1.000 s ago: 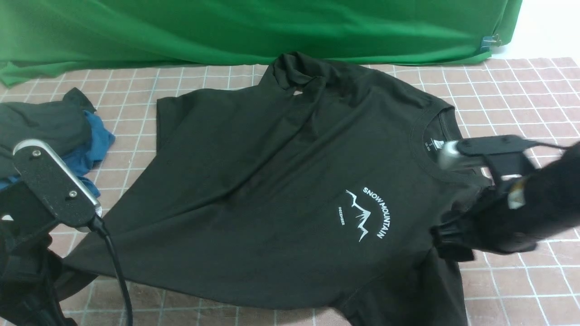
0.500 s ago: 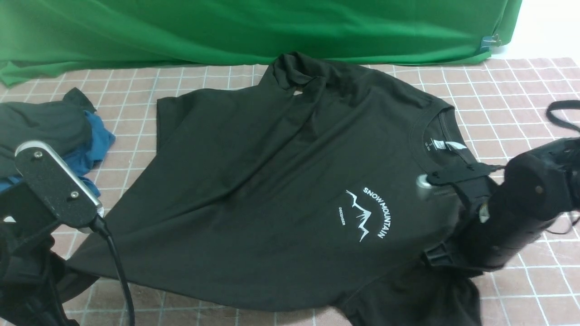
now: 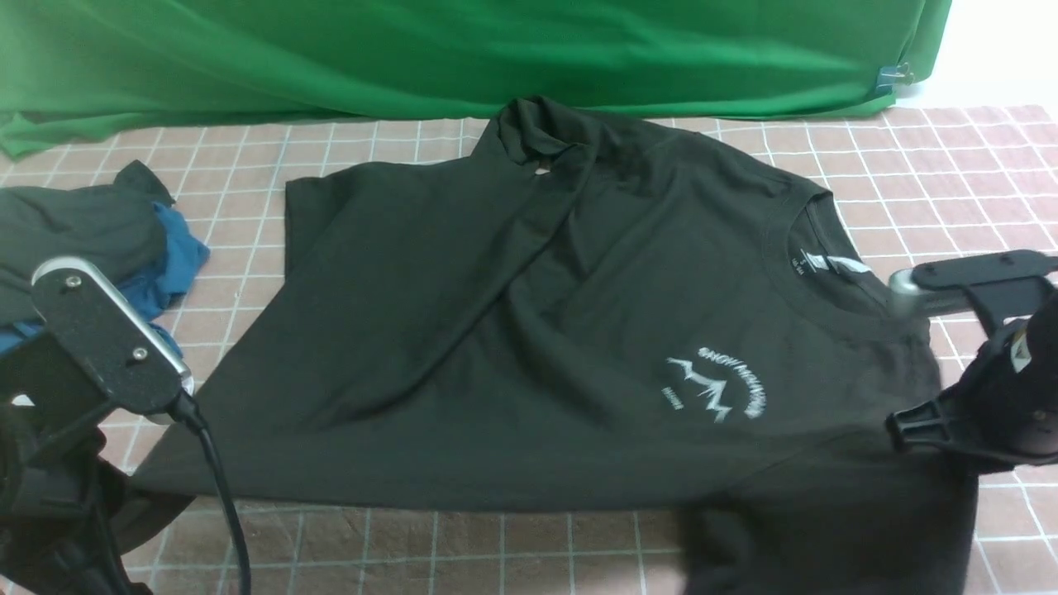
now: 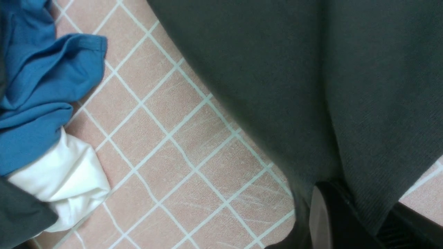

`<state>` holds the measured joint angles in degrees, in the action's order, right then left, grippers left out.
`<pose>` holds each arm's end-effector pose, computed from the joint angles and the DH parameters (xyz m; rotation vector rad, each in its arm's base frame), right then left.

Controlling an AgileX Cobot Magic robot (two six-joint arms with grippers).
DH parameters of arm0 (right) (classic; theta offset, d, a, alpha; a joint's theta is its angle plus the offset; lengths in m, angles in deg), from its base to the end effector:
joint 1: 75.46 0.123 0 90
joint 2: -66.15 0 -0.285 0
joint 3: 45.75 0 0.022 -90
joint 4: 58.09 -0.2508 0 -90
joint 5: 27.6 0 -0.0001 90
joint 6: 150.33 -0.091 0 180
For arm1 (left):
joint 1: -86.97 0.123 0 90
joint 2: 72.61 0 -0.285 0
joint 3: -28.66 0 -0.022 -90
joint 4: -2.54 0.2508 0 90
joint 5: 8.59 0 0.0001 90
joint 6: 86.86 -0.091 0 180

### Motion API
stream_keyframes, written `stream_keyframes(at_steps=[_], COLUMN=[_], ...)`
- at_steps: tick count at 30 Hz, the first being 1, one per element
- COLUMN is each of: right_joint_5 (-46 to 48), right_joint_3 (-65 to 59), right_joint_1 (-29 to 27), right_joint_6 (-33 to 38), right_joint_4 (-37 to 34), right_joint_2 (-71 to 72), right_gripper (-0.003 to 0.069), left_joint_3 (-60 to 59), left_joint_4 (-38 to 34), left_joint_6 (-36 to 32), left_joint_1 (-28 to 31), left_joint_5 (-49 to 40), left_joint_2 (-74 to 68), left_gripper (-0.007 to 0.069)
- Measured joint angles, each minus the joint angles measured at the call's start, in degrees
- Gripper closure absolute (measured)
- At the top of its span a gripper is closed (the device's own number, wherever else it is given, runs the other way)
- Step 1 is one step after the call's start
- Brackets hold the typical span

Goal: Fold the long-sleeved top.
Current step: Spread the long sleeves with your arms and place them on the tabletop, then use your right arm to clamp the cuff closest to him

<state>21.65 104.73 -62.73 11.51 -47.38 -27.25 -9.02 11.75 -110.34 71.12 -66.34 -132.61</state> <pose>0.2490 0.0431 0.2005 -0.0263 2.9661 -0.1607 0.1447 -0.0283 0.2763 0.9849 2.5290 0.2490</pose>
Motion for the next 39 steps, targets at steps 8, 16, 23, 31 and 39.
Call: stream_keyframes(at_steps=[8, 16, 23, 31, 39], right_joint_5=[8.71, 8.27, -2.16, -10.29, -8.72], right_joint_3=[2.53, -4.46, -14.29, -15.91, -14.64], right_joint_1=[3.14, 34.05, 56.36, 58.23, 58.12], right_joint_6=[3.2, 14.95, 13.0, 13.02, 14.77], right_joint_4=[0.79, -8.36, -10.15, -7.83, -6.25], right_joint_2=[3.86, 14.37, 11.74, 1.98, -0.51], right_gripper=[0.0079, 0.0158, 0.0015, 0.01, 0.0358], left_joint_3=[-0.01, -0.01, -0.01, -0.01, -0.01], left_joint_4=[-1.35, -1.58, -1.58, -1.6, -1.65], left_joint_6=[-0.11, -0.18, -0.22, -0.22, -0.22], left_joint_1=[0.0, 0.0, 0.0, 0.0, 0.0], left_joint_5=[2.21, 3.14, 3.54, 3.54, 3.54], left_joint_2=[0.0, 0.0, 0.0, 0.0, 0.0], left_gripper=[0.0592, 0.0592, 0.0592, 0.0592, 0.0592])
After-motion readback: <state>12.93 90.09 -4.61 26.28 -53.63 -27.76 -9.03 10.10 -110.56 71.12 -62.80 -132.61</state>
